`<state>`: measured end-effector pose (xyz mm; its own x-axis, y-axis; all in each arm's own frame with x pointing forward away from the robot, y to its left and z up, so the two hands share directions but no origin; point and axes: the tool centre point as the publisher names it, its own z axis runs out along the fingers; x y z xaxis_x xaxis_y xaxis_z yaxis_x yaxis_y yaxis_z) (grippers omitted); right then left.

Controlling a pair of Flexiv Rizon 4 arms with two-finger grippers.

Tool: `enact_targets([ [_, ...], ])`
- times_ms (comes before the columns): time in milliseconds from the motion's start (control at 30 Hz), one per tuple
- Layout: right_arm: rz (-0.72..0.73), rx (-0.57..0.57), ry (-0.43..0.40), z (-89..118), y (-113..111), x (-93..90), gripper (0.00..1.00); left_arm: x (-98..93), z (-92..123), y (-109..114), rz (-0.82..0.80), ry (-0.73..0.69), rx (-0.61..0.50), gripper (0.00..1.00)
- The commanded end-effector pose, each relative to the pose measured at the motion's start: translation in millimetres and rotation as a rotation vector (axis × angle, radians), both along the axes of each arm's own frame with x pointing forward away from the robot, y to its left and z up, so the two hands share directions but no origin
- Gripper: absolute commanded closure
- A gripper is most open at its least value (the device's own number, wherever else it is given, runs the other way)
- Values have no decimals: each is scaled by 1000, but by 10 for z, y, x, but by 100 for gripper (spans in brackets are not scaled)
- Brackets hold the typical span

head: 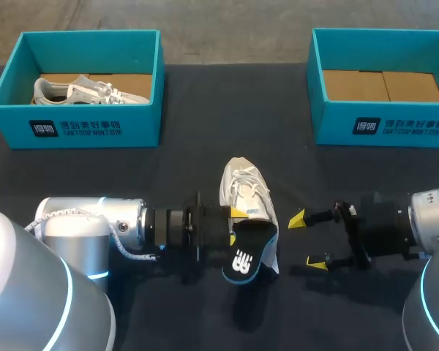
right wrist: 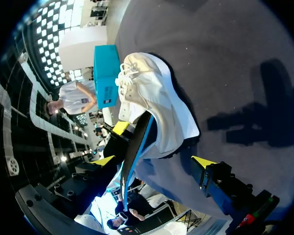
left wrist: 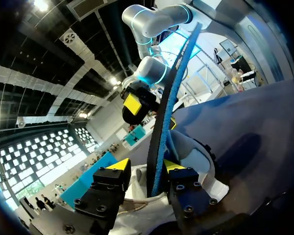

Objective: Take the shoe out of the shoebox, open the shoe tongue, remove and reinsert the insole, then place the shoe into the shoebox

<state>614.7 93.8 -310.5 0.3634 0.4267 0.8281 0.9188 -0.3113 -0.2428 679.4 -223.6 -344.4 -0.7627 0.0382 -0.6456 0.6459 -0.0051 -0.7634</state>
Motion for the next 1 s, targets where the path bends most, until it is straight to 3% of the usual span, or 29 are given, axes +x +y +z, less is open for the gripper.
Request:
enact_targets([
  [33, -2, 0, -2, 3, 4, -8, 0, -83, 36, 43, 3, -3, 0, 60],
  [900, -2, 0, -2, 3, 4, -8, 0, -327, 199, 101, -5, -21, -9, 69],
  [967, -2, 0, -2, 3, 4, -8, 0, -333, 203, 95, -5, -21, -8, 71],
  [1000, -2, 0, -2, 3, 4, -8, 0, -336, 206, 93, -4, -21, -6, 77],
])
